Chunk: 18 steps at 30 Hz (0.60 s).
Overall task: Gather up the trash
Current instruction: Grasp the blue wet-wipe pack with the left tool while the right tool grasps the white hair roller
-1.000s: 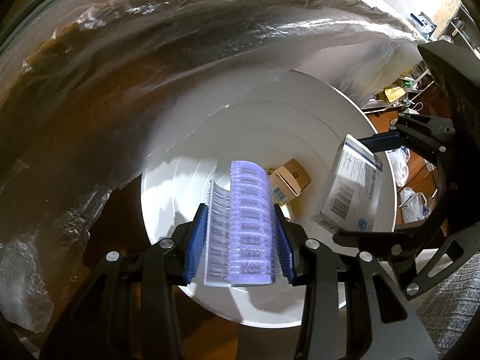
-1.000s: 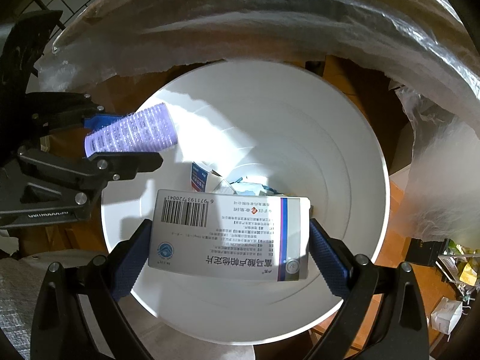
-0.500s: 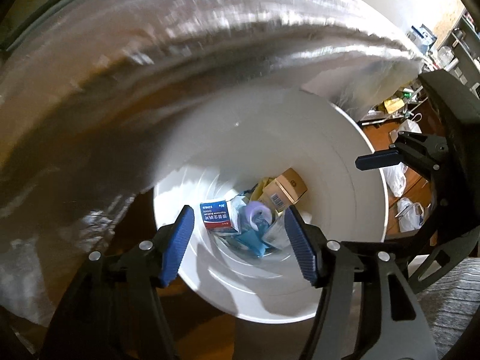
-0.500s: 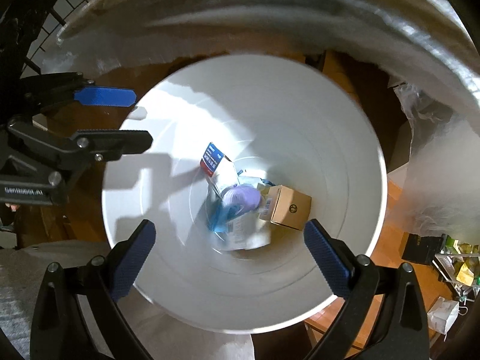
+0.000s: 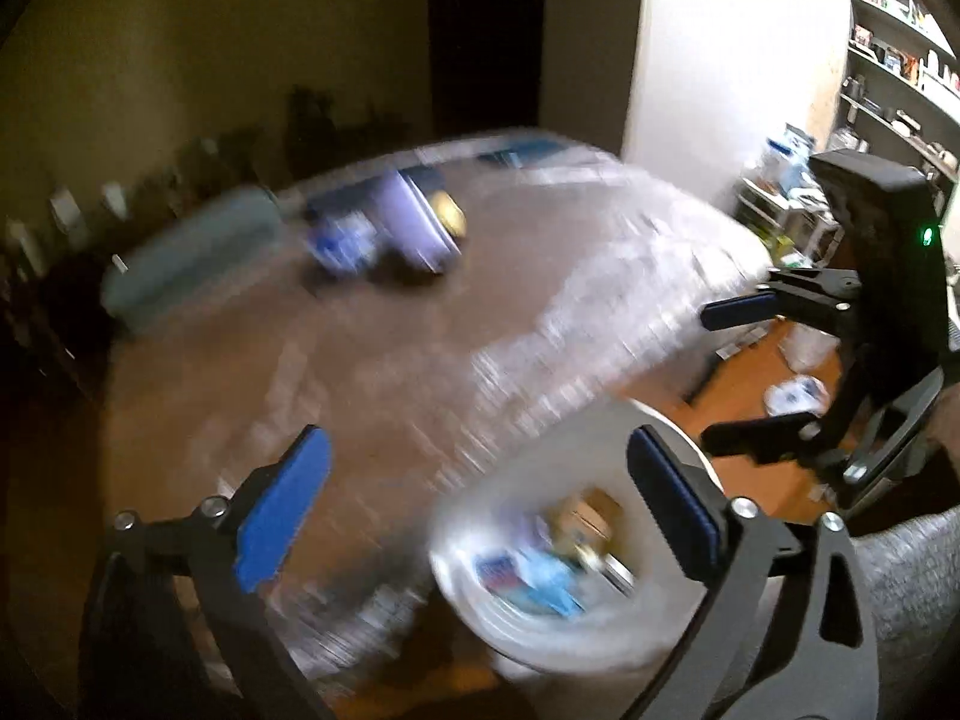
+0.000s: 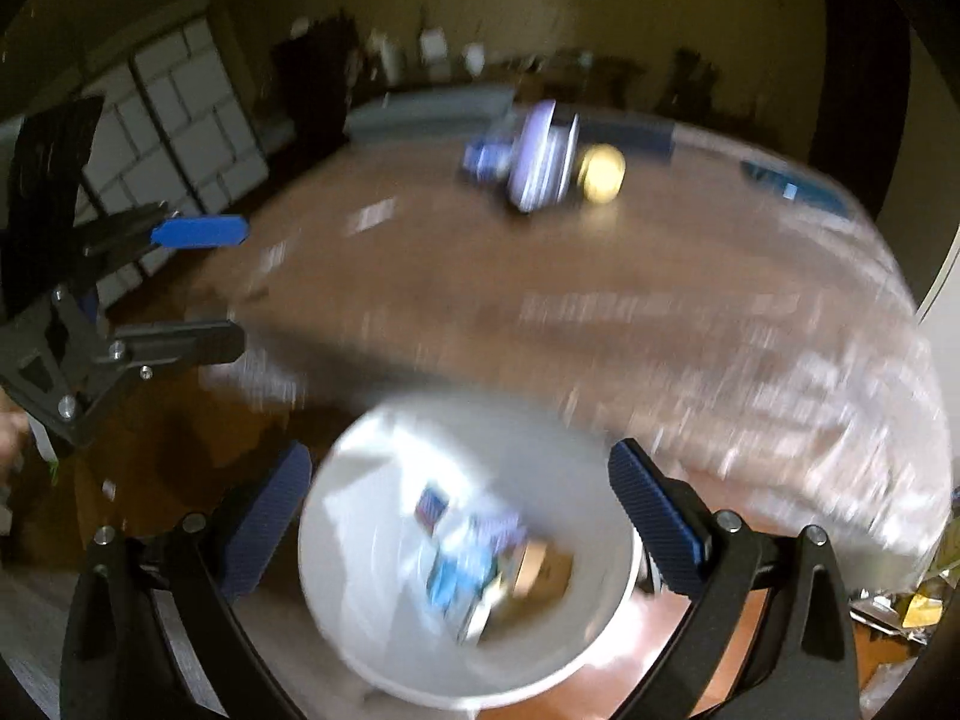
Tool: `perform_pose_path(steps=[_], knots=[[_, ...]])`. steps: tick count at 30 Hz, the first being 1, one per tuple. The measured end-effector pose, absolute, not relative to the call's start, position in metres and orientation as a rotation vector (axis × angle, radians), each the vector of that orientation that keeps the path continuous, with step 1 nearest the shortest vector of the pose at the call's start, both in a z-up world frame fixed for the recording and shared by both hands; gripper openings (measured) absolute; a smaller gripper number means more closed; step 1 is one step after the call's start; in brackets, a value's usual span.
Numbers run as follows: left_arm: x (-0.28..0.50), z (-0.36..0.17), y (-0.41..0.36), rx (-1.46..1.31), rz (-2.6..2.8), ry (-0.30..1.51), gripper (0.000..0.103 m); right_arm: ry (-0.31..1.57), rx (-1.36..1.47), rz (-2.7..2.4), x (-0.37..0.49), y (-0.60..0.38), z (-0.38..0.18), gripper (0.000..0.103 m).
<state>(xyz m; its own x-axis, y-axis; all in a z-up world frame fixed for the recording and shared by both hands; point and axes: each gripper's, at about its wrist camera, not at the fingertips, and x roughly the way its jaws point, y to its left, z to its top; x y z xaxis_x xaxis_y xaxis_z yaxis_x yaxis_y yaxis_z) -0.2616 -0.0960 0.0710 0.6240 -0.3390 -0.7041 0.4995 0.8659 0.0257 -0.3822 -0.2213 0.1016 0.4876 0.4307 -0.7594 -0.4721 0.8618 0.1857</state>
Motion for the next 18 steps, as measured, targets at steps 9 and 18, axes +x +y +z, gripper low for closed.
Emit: perform_pose_path(steps=[9,18], knots=[[-0.161,0.058,-0.073,0.298,-0.409,0.755,0.101,0.846,0.074,0.478,-0.279,-0.214,0.127,0.098],[-0.091,0.041,-0.073,0.324,-0.451,0.787,0.101,0.911,0.172,0.439,-0.202,-0.193,0.11,0.093]])
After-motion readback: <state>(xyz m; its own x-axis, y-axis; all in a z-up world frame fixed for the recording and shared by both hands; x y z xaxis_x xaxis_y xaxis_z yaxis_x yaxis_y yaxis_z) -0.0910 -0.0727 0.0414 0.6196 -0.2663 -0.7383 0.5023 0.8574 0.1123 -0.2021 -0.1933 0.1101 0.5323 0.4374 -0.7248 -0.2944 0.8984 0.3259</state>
